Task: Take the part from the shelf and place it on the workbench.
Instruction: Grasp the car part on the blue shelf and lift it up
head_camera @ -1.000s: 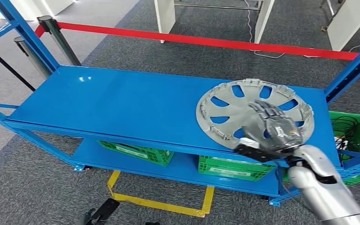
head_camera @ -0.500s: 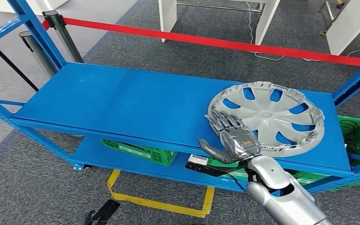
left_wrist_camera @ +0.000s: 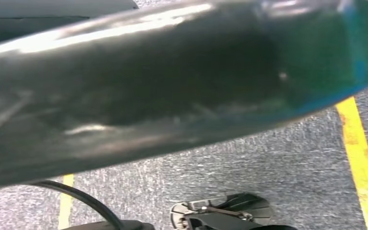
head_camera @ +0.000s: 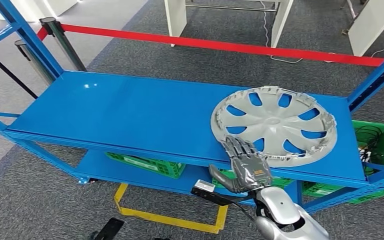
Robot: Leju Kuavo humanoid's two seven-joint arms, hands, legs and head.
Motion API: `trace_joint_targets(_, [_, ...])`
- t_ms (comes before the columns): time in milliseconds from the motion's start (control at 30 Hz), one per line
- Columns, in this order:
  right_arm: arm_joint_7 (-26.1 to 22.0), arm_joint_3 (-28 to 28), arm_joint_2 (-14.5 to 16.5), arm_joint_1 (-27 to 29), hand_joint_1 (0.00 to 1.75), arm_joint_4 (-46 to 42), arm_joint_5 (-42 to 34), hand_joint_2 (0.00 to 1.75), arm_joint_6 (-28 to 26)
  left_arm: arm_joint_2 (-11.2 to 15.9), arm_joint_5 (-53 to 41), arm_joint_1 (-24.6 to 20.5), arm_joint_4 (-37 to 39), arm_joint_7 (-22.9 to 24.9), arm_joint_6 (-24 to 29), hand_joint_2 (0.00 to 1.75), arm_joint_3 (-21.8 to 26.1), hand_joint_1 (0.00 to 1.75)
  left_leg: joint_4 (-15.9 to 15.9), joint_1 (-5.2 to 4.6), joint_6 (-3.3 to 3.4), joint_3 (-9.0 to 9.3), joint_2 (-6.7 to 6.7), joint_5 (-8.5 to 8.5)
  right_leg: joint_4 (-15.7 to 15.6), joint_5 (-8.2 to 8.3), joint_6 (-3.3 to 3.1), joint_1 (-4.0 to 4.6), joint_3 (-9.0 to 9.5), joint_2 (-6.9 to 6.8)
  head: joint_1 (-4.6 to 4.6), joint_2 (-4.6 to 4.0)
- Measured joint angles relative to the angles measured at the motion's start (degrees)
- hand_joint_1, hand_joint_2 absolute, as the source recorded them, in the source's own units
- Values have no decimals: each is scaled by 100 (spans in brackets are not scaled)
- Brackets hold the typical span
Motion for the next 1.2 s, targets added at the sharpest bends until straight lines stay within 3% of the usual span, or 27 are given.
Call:
trace_joint_targets(67, [22, -70, 0, 75, 0, -28, 16, 0, -29, 3, 2, 7, 0, -5, 10, 0, 27, 0, -715, 21, 2, 332, -1, 398, 5, -26, 34, -4, 31, 15, 0, 0])
trace_joint_targets(133, [28, -155, 0, 125, 0, -67, 1, 0, -47, 1, 2, 4, 0, -11, 21, 0, 50, 0, -1299, 13, 25, 597, -4, 574, 22, -50, 93, 13, 30, 25, 1, 0])
trace_joint_targets(233, [-21, -255, 0, 198, 0, -112, -73, 0, -51, -1, 4, 17, 0, -15, 31, 0, 73, 0, -1432, -9, 116, 631, -4, 552, 11, -52, 187, 12, 7, 20, 1, 0])
trace_joint_targets(300, [-57, -329, -4, 250, 0, -139, -94, 0, -52, -1, 5, 24, 0, -19, 34, 0, 89, 0, -1476, -4, 201, 650, 1, 574, 158, -183, 236, -3, -69, 16, 10, 0])
trace_joint_targets(400, [-99, -469, -24, 330, 0, -156, -43, 131, -55, -1, 4, 19, 0, -25, 34, 0, 108, 0, -1496, -18, 279, 657, 9, 582, 1155, -671, 257, -2, -547, 18, 31, 0])
trace_joint_targets(433, [-109, -512, -37, 370, 0, -156, -25, 175, -56, 1, 4, 23, 0, -25, 34, 0, 119, 0, -1495, -30, 287, 657, 11, 581, 1474, -763, 259, -2, -709, 18, 32, 0])
trace_joint_targets(467, [-117, -553, -52, 410, 0, -157, -9, 131, -58, 3, 4, 29, 0, -25, 35, 0, 129, 0, -1494, -40, 293, 658, 10, 579, 1621, -756, 256, -2, -794, 18, 31, 0])
trace_joint_targets(500, [-123, -594, -67, 438, 0, -158, 9, 87, -61, 5, 4, 33, 0, -25, 34, 0, 139, 0, -1493, -49, 296, 662, 8, 578, 1534, -638, 245, -1, -767, 18, 32, 0])
trace_joint_targets(567, [-132, -691, -100, 461, 0, -167, 38, 0, -68, 7, 4, 37, 0, -28, 34, 0, 152, 0, -1489, -62, 292, 674, 3, 575, 820, -241, 199, 7, -440, 14, 31, 0])
trace_joint_targets(633, [-148, -791, -127, 462, 0, -186, 47, 0, -74, 8, 4, 36, 0, -32, 34, 0, 167, 0, -1470, -85, 263, 665, 3, 568, 173, -31, 157, 30, -103, 11, 27, 0])
trace_joint_targets(667, [-165, -834, -138, 467, 0, -197, 36, 0, -75, 10, 4, 37, 0, -32, 34, 0, 174, 0, -1464, -90, 240, 655, 5, 571, 51, -23, 145, 41, -37, 15, 25, 0])
trace_joint_targets(733, [-220, -919, -168, 492, 0, -210, -18, 0, -64, 15, 1, 40, 0, -33, 34, 0, 186, 0, -1464, -88, 185, 647, 6, 582, 23, -17, 120, 43, -22, 24, 22, 0])
trace_joint_targets(800, [-283, -1008, -206, 510, 0, -214, -91, 0, -44, 27, -4, 40, 0, -33, 35, 0, 190, 0, -1354, -81, 127, 614, 8, 481, -8, 12, 68, 21, -7, 16, 12, 0])
trace_joint_targets(833, [-307, -1047, -221, 510, 0, -215, -118, 0, -37, 34, -5, 40, 0, -33, 36, 0, 191, 0, -1149, -74, 96, 534, 9, 341, -23, 24, 41, 8, 3, 9, 4, 0])
trace_joint_targets(900, [-334, -1102, -245, 517, 0, -216, -148, 0, -30, 43, -7, 43, 0, -33, 36, 0, 192, 0, -440, -50, 42, 243, 12, -33, -25, 26, 14, 7, 7, 2, -7, 0])
trace_joint_targets(967, [-345, -1126, -268, 533, 0, -215, -163, 0, -26, 47, -7, 51, 0, -33, 35, 0, 194, 0, 79, -31, 12, 28, 12, -193, -23, 24, 9, 10, 8, 2, -6, 0])
trace_joint_targets(1000, [-347, -1135, -278, 538, 0, -215, -166, 0, -26, 48, -8, 53, 0, -33, 35, 0, 195, 0, 57, -24, 8, 46, 12, -116, -22, 24, 10, 10, 11, 5, -7, 0])
trace_joint_targets(1033, [-349, -1151, -289, 539, 0, -214, -167, 0, -25, 51, -10, 51, 0, -33, 36, 0, 196, 0, -189, -19, 15, 166, 12, 58, -21, 22, 12, 10, 19, 8, -8, 0])
trace_joint_targets(1100, [-355, -1222, -319, 533, 0, -214, -148, 0, -27, 60, -20, 42, 0, -33, 35, 0, 196, 0, -945, -20, 46, 525, 12, 424, -16, 11, 34, 20, 31, 13, -8, 0])
trace_joint_targets(1133, [-362, -1277, -343, 525, 0, -214, -127, 0, -30, 63, -30, 38, 0, -33, 35, 0, 196, 0, -1251, -27, 68, 663, 11, 516, -8, 8, 56, 28, 21, 13, -6, 0])
trace_joint_targets(1200, [-390, -1387, -397, 506, 0, -214, -76, 0, -34, 67, -49, 38, 0, -33, 34, 0, 196, 0, -1455, -48, 107, 735, 7, 510, -1, 16, 111, 42, -12, 8, 1, 0])
